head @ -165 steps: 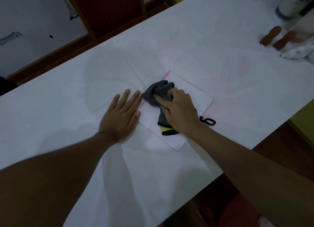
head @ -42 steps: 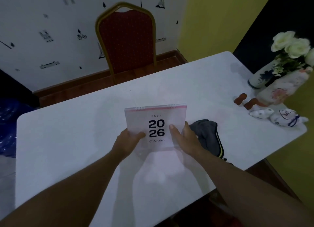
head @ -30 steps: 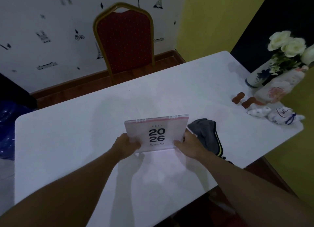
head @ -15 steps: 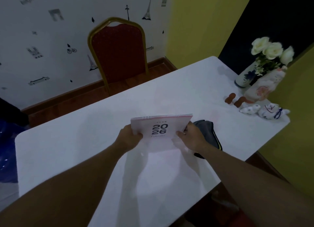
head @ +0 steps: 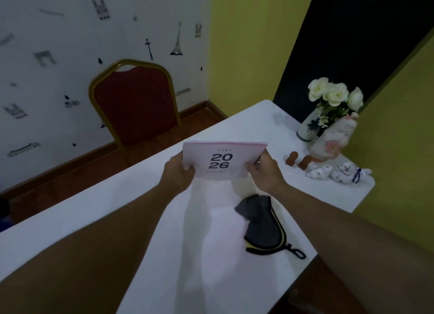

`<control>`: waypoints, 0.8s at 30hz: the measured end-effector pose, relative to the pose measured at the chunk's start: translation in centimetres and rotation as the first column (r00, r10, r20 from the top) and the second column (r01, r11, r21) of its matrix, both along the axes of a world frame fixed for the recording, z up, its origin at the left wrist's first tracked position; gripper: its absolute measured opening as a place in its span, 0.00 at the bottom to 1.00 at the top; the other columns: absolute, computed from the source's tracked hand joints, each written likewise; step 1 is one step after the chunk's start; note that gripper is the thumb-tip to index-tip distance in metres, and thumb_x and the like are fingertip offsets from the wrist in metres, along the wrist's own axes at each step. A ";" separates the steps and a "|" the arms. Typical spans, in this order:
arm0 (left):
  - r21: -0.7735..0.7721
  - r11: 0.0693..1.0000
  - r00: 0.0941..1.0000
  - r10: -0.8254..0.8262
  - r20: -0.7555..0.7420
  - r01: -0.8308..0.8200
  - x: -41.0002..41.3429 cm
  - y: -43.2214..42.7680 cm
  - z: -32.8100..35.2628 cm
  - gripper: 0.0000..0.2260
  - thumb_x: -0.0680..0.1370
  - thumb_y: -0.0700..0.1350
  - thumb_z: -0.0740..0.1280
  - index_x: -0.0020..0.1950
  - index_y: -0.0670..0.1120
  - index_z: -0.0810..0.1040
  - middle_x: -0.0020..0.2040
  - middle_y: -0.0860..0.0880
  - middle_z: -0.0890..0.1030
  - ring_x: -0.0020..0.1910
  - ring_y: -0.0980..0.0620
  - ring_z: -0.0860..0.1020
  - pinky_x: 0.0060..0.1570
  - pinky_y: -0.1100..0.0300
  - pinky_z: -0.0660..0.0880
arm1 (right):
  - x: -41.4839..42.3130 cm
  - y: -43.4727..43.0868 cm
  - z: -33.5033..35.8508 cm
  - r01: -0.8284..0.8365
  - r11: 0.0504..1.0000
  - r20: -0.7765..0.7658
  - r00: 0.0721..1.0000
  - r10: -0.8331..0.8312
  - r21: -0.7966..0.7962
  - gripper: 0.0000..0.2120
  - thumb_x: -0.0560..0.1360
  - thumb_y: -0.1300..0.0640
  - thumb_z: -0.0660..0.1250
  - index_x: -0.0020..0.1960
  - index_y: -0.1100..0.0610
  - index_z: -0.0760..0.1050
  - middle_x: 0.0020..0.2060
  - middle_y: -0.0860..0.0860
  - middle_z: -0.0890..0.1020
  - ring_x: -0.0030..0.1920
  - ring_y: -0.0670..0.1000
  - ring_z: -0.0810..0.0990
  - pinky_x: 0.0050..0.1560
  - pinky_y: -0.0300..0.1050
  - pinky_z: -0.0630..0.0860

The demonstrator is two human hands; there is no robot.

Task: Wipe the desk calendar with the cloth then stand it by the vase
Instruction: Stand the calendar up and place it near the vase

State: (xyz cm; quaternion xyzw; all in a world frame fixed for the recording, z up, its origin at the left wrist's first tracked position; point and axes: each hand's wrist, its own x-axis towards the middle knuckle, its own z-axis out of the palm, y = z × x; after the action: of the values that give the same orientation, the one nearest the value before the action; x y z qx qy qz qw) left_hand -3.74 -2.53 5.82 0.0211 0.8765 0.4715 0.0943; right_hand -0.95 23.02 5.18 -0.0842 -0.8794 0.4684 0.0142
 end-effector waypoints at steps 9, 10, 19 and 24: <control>0.012 0.998 0.998 -0.060 0.005 0.060 -10.1 11.8 -0.8 0.12 0.81 0.39 0.65 0.61 0.53 0.75 0.48 0.56 0.79 0.44 0.57 0.77 0.49 0.56 0.74 | -9.4 12.1 -0.1 0.062 0.994 -0.003 0.998 -0.062 0.090 0.16 0.77 0.59 0.66 0.62 0.51 0.67 0.47 0.46 0.79 0.49 0.53 0.80 0.45 0.45 0.76; 0.010 0.997 0.997 -0.070 0.010 0.070 -11.2 13.1 -1.2 0.12 0.81 0.39 0.65 0.61 0.53 0.75 0.49 0.55 0.79 0.44 0.57 0.77 0.49 0.56 0.74 | -10.2 13.3 -0.4 0.073 0.993 -0.016 0.997 -0.072 0.095 0.16 0.77 0.60 0.66 0.62 0.52 0.67 0.46 0.45 0.78 0.48 0.52 0.80 0.42 0.40 0.74; -0.048 0.990 0.987 -0.126 0.104 0.131 -17.2 21.9 -5.8 0.12 0.82 0.43 0.65 0.65 0.50 0.76 0.53 0.54 0.80 0.51 0.48 0.80 0.57 0.46 0.78 | -15.3 21.0 -4.2 0.171 0.976 0.026 0.984 -0.176 0.136 0.15 0.76 0.64 0.65 0.61 0.59 0.67 0.50 0.54 0.80 0.50 0.53 0.77 0.48 0.46 0.73; -0.081 0.983 0.976 -0.151 0.157 0.165 -18.9 24.7 -7.6 0.15 0.81 0.43 0.66 0.68 0.49 0.74 0.57 0.51 0.81 0.54 0.46 0.80 0.58 0.44 0.79 | -16.6 22.4 -6.1 0.258 0.961 0.094 0.959 -0.267 0.101 0.17 0.78 0.66 0.62 0.65 0.61 0.63 0.55 0.56 0.78 0.58 0.57 0.77 0.54 0.46 0.73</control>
State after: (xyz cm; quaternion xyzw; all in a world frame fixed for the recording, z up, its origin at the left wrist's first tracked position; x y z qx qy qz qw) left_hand -22.66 22.20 -1.82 0.0510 0.8836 0.4211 0.1980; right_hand -17.59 45.45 -0.90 -0.2245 -0.8796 0.4181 0.0328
